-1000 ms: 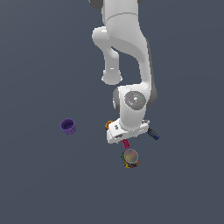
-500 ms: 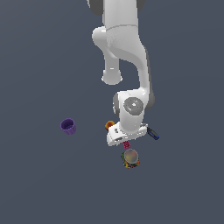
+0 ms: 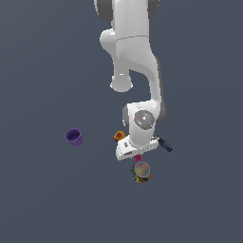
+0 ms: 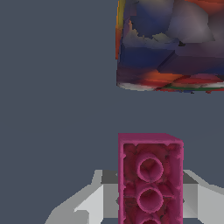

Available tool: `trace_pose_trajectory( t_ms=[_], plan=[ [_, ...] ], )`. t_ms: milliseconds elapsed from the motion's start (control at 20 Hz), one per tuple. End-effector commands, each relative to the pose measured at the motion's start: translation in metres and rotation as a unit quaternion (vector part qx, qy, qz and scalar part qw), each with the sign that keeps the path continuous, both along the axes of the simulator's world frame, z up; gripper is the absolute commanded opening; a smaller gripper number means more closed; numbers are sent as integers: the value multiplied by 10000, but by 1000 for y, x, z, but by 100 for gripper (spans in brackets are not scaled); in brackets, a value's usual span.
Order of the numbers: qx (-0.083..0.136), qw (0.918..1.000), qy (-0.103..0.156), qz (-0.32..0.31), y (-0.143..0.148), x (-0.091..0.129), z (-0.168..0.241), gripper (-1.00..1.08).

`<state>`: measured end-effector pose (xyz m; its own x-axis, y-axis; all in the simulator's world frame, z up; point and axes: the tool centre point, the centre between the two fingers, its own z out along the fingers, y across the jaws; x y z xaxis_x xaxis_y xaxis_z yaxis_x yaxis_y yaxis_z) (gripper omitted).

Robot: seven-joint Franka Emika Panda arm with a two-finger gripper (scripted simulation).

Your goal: Pick up a designated object from a clutter of objects.

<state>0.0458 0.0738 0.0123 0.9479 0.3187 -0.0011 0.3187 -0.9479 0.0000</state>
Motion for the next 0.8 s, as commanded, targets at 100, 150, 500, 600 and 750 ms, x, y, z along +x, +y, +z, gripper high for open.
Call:
trace_pose_trajectory(
  t_ms=[100,150,500,600,750],
  plan=[
    [1,10000,-4,2,0,0,0,-100],
    [1,10000,-4,2,0,0,0,-100],
    [0,10000,-3,0,-1,0,2,-100],
    [0,10000,-3,0,-4,-1,6,-100],
    [0,10000,-3,0,-10,-3,14,-100]
  ],
)
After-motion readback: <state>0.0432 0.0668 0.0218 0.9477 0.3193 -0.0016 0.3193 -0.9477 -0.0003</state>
